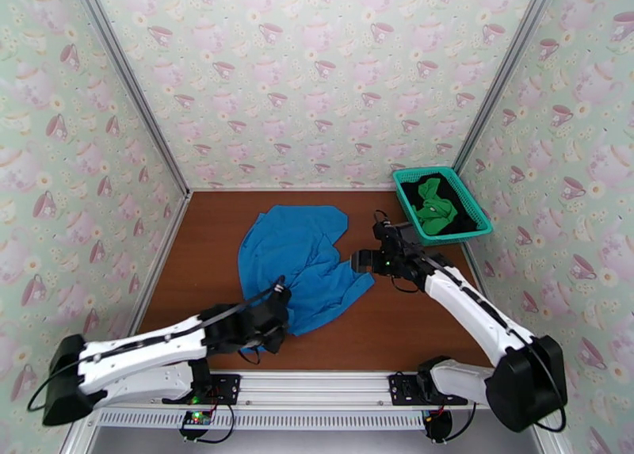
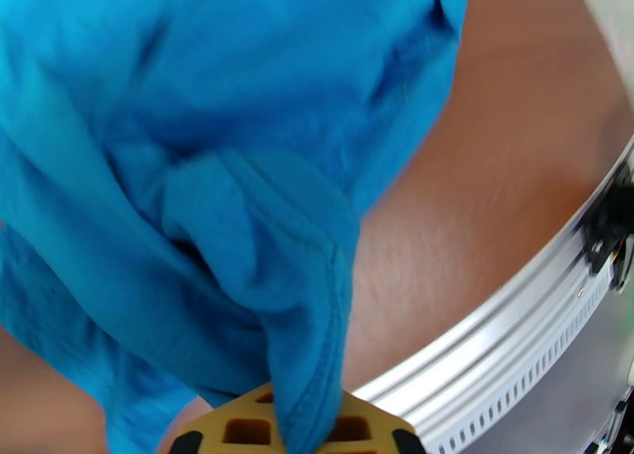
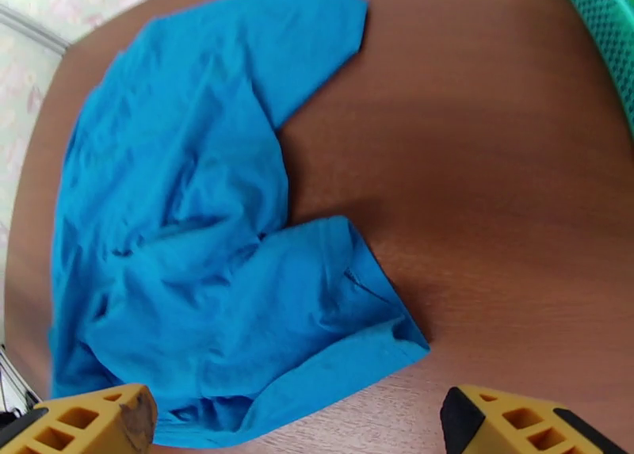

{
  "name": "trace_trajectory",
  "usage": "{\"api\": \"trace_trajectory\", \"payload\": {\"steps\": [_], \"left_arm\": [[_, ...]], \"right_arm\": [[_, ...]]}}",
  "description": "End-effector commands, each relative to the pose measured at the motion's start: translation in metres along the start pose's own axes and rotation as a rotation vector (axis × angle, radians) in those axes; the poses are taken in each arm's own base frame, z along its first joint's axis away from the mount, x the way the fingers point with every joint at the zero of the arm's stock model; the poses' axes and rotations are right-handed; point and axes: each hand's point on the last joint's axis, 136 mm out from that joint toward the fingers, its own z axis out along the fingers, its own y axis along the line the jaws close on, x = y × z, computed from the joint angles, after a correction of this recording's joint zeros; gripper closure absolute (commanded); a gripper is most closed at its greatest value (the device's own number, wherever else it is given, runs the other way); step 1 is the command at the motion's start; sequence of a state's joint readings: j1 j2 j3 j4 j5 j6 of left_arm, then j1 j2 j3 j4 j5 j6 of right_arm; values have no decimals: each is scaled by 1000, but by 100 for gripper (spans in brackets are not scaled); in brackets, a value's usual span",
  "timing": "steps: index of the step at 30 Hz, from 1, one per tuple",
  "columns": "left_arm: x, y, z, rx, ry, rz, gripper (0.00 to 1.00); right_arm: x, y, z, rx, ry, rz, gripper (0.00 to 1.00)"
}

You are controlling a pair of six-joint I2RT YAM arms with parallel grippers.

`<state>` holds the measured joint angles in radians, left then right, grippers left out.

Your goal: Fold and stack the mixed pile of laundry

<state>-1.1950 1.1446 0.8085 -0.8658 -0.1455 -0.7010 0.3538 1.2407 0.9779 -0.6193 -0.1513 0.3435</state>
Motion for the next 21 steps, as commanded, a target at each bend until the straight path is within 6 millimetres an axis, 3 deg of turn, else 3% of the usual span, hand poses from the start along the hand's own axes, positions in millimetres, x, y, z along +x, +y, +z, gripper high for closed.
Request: {"api": "trace_trajectory", "payload": {"steps": [1,3,4,5,6,8,9,15,21], "left_arm": [[14,3,-6,-100,98,-8,100],[14,3,-9,-130,112,3,100],[10,3,-14,-138,105,2,82],[5,4,-19,-152,87,1,42],[3,8,-23,-173,77,3,25],[-19,6,-43,-171,9,-2,5],[-27,8,-50,-177,-10,-1,0],[-103,30,-77,-207,-144,-6,0],[-191,63,-67,-217,-228,-34,0]], "right_arm": [[2,-14,10,86,27,123,2],[9,-24,21,123,30,193,3],[14,-29,27,141,29,239,4],[18,-33,33,148,26,283,6],[21,-34,38,145,22,318,8],[31,-37,49,136,22,400,11],[35,-39,54,135,21,431,12],[44,-42,73,172,-29,596,12],[50,-32,91,241,-44,679,15]]}}
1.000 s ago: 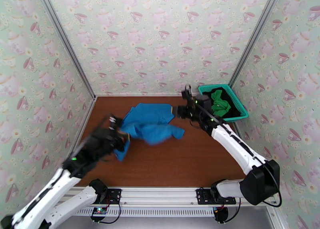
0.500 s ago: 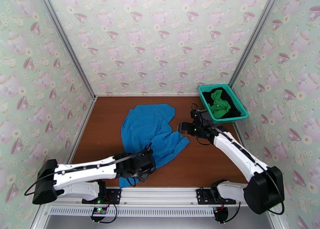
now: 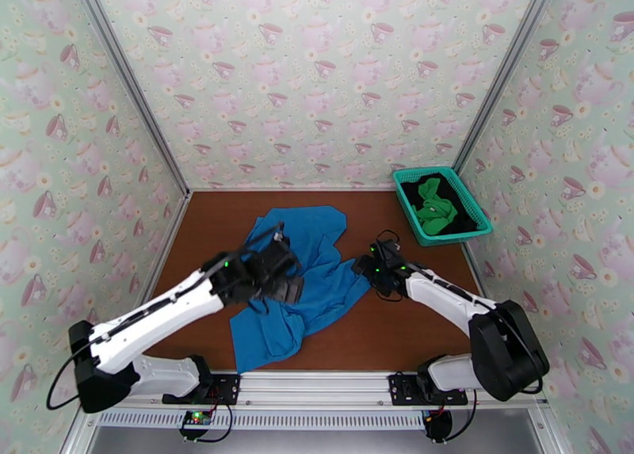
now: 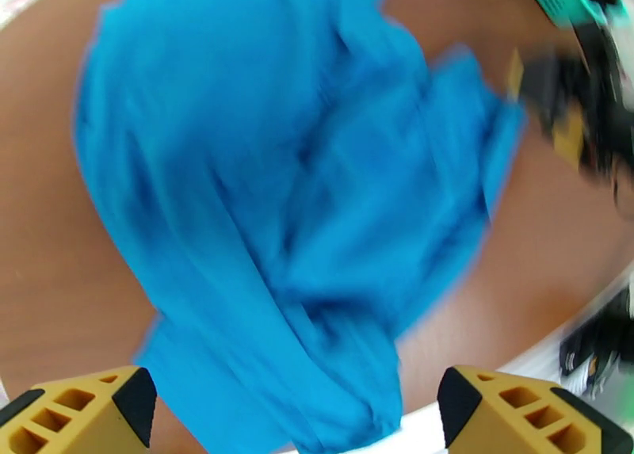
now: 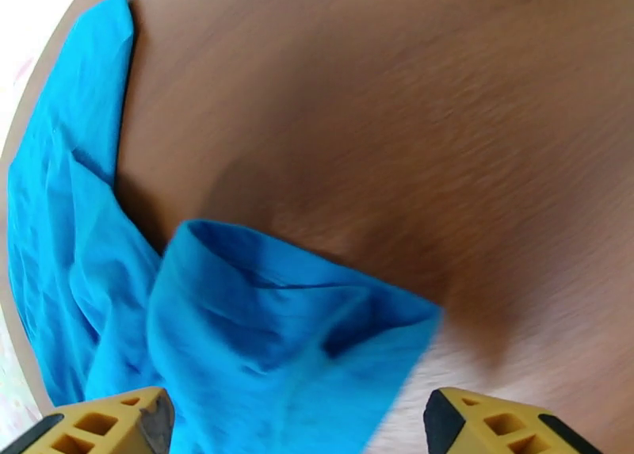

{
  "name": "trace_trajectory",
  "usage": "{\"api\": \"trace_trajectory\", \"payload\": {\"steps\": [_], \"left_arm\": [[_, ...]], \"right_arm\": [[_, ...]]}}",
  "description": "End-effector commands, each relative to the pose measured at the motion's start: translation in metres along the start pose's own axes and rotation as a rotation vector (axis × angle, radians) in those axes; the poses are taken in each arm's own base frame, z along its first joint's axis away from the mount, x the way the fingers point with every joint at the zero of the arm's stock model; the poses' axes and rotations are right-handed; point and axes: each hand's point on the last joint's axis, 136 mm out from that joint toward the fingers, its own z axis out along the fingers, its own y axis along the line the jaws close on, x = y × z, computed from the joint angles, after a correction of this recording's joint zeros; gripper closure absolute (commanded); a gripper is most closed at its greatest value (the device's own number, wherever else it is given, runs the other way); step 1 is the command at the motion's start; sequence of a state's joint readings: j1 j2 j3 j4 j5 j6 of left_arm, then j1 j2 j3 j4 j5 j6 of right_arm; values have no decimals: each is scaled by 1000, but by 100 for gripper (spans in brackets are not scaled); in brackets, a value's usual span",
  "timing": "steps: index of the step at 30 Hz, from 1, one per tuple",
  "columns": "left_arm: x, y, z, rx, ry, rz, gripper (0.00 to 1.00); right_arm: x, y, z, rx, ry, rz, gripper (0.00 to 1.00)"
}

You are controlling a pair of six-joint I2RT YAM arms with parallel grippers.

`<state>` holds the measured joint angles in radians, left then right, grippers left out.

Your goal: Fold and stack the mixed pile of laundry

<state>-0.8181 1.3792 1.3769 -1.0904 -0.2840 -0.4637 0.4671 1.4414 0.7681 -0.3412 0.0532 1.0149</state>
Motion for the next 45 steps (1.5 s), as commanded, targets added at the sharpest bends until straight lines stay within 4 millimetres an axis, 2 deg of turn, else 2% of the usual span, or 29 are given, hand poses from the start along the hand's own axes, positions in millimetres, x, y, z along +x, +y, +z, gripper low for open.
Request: {"api": "trace_trajectory", "payload": {"steps": [1,5,7,9,12,14,16,19,21,25,28,31,33,36,38,40,41,43,45], "left_arm": [[-41,-1,25,3,-37,86,0],[-71,0,60,14,-17,78,3],[-81,7,85,2,5,69,4],[-89,22,114,-25,28,40,5],[-92,54,169,-63,87,-41,10],[-86,73,206,-72,152,-97,15],[-71,89,239,-82,232,-151,21],[-52,104,256,-116,274,-205,26],[-38,110,256,-141,286,-229,27],[0,120,246,-198,342,-270,31],[41,115,238,-185,387,-326,33],[83,101,224,-151,407,-392,34],[114,88,214,-131,428,-427,35],[150,61,196,-89,440,-468,34],[167,38,184,-53,432,-486,33],[179,16,170,-12,421,-490,30],[180,11,162,-5,409,-486,29],[169,8,142,-5,365,-474,27],[139,16,117,-26,289,-445,23]], "right_arm": [[-7,4,8,51,-62,104,18],[5,-3,9,119,-67,107,37],[9,-9,10,141,-65,112,55],[9,-15,10,167,-74,109,76],[5,-19,7,195,-93,90,100],[-1,-19,2,208,-113,61,100],[-14,-19,-4,219,-147,17,100],[-45,-14,-17,214,-196,-57,100],[-75,-11,-28,212,-237,-96,100],[-148,11,-51,174,-333,-191,100],[-193,46,-58,107,-379,-267,100],[-223,90,-54,11,-409,-347,100],[-237,111,-49,-28,-416,-375,100],[-247,135,-39,-88,-405,-392,100],[-248,142,-35,-117,-396,-392,100],[-243,141,-31,-132,-381,-387,100],[-238,139,-29,-140,-374,-385,100],[-227,130,-27,-148,-364,-388,100],[-214,116,-27,-139,-351,-393,100]]}}
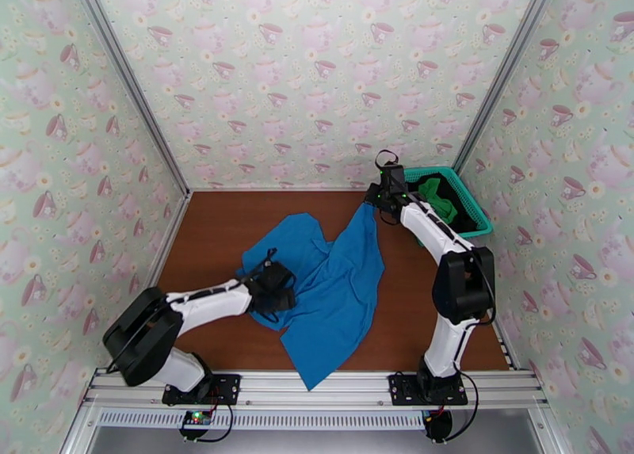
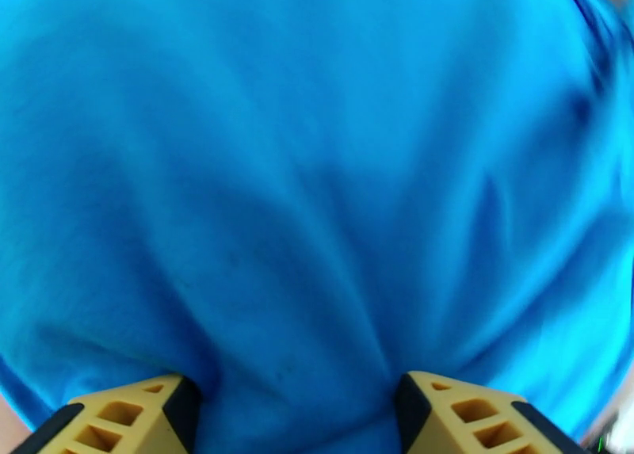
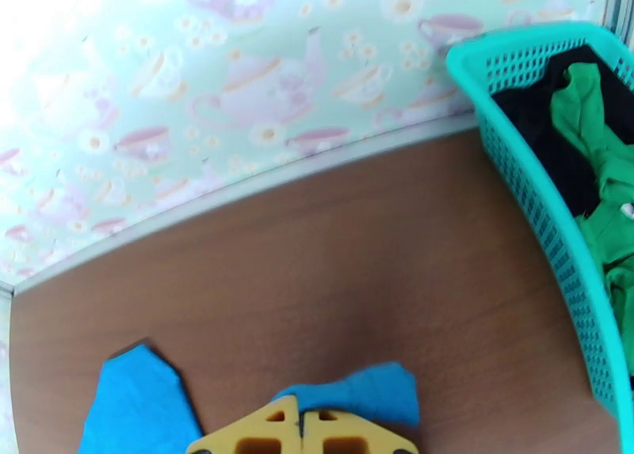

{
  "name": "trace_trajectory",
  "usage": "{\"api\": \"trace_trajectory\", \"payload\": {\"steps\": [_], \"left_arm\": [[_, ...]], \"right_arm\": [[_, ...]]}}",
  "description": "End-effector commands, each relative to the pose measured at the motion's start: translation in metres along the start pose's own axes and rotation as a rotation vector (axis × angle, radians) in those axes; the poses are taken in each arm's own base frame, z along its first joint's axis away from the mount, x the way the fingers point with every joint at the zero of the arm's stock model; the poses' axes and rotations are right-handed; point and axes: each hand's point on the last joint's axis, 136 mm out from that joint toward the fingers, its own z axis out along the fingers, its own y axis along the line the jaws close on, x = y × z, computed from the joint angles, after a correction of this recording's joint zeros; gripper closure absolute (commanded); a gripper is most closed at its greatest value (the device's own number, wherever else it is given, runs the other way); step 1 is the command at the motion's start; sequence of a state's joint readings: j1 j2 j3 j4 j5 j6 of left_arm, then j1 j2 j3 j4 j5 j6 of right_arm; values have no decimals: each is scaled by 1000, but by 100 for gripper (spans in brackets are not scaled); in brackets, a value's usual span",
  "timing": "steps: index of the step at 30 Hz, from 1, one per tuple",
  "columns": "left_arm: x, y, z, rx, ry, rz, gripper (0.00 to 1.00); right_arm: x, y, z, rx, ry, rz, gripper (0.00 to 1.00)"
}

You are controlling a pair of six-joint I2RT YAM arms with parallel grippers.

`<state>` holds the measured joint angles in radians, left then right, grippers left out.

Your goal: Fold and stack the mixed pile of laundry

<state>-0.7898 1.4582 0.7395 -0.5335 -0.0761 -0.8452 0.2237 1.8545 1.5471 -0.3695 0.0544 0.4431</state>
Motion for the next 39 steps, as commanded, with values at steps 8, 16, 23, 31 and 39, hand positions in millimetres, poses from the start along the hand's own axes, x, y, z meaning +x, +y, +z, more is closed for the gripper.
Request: {"api": "trace_trajectory", "payload": {"steps": [8,16,23,31,39], "left_arm": [[-190,-9,-114,-10,-244,61,17],[-309,-38,-11,-47,-118,349,26],[-343,-44,57,-97,-103,530,27],[-326,-31,111,-110,-36,605,27],[-314,-55,129,-20,-21,650,55]], "right_arm": [[72,-8,-37,-125,73,38,100],[106,2,-53,-207,149,85,100],[112,13,-75,-237,155,86,100],[127,14,-82,-230,171,97,100],[131,15,-84,-221,182,92,100]]}}
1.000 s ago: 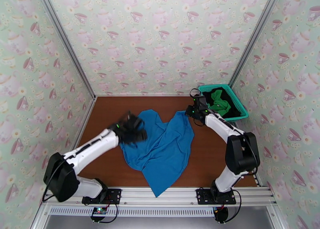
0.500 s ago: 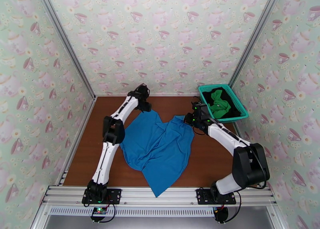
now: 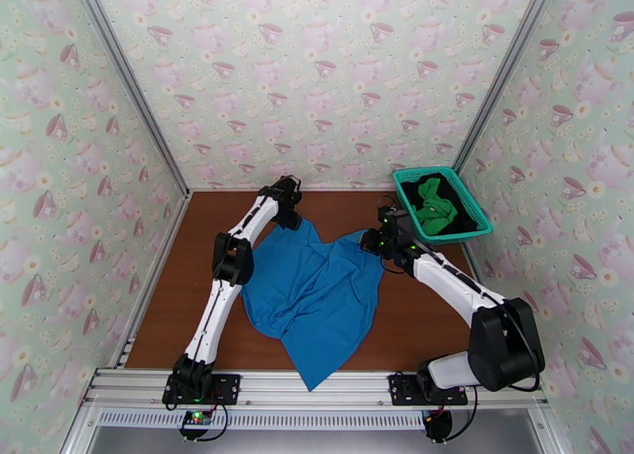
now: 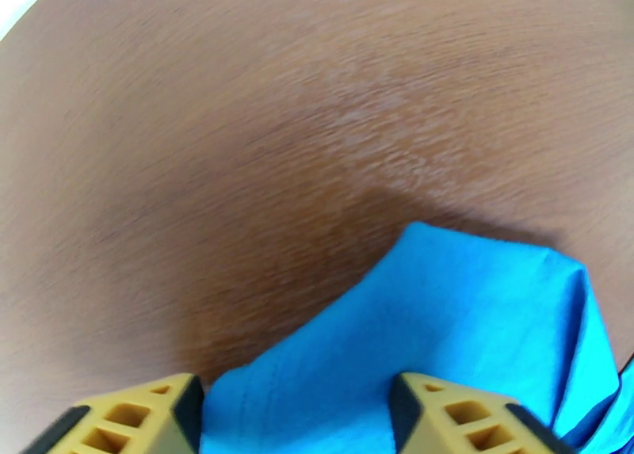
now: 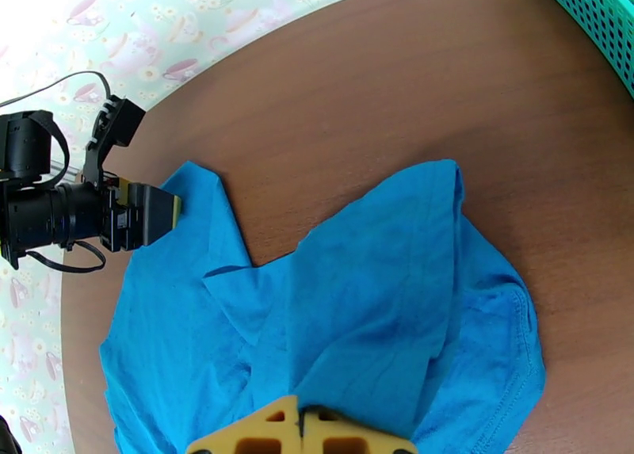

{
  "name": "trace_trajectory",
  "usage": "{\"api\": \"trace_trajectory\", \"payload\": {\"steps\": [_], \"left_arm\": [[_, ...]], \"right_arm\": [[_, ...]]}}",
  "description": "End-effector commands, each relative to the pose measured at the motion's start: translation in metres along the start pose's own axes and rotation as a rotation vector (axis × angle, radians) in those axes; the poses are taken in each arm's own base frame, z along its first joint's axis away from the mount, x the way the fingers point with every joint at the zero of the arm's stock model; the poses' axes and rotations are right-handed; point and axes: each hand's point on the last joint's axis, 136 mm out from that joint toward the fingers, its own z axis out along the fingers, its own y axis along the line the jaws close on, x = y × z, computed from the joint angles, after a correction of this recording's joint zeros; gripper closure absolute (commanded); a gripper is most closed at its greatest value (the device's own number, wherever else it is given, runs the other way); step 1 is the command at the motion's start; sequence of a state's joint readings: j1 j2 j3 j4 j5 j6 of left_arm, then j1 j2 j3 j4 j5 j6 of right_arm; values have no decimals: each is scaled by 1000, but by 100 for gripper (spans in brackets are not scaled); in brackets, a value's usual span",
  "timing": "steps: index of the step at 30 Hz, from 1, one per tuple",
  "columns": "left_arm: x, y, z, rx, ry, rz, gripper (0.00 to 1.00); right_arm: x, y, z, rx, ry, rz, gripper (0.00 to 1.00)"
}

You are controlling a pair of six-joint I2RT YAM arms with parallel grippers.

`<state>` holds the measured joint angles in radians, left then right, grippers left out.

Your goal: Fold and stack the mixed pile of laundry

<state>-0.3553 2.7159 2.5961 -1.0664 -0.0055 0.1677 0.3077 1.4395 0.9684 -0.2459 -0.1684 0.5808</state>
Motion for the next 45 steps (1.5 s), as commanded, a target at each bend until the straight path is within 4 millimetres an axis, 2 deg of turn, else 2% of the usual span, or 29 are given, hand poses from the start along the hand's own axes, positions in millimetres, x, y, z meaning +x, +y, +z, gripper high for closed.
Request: {"api": "trace_trajectory", "payload": {"steps": [1,2,3,6,9,12,14,17,18,20,25,28,31,35,38,41,43,45], "left_arm": [[17,-24,29,62,48,54,72],[19,-25,31,64,55,51,95],[20,-25,31,63,58,40,100],[11,-17,15,46,20,-18,100],[-14,2,-34,11,-95,-100,100],[-35,29,-112,-35,-244,-195,100],[-41,44,-176,-66,-349,-234,100],[-34,52,-267,-115,-475,-257,100],[-28,52,-292,-127,-505,-261,100],[-9,49,-349,-140,-579,-275,100],[55,32,-468,-156,-743,-314,100],[101,18,-526,-130,-824,-338,100],[148,2,-571,-54,-891,-355,100],[207,-15,-614,74,-955,-377,100],[245,-20,-632,121,-983,-391,100],[271,-21,-642,122,-993,-414,100],[278,-25,-647,126,-994,-415,100],[279,-29,-647,130,-989,-408,100]], "right_arm": [[3,1,-6,9,1,7,100],[3,0,-8,14,-1,4,100],[3,0,-9,16,-1,0,100],[-6,4,-21,33,-14,-44,100],[-31,15,-55,69,-67,-140,100],[-65,34,-111,95,-176,-256,100],[-85,48,-158,106,-261,-338,100],[-106,70,-229,91,-396,-428,100],[-110,77,-250,76,-436,-450,100],[-115,93,-297,34,-523,-494,100],[-112,128,-410,-102,-720,-547,100],[-101,145,-471,-207,-813,-557,100],[-85,160,-524,-324,-882,-559,100],[-54,175,-591,-494,-950,-563,100],[-33,177,-637,-585,-1030,-558,100],[-21,176,-665,-638,-1095,-537,100],[-19,175,-672,-655,-1113,-525,100],[-23,174,-671,-644,-1116,-510,100]]}}
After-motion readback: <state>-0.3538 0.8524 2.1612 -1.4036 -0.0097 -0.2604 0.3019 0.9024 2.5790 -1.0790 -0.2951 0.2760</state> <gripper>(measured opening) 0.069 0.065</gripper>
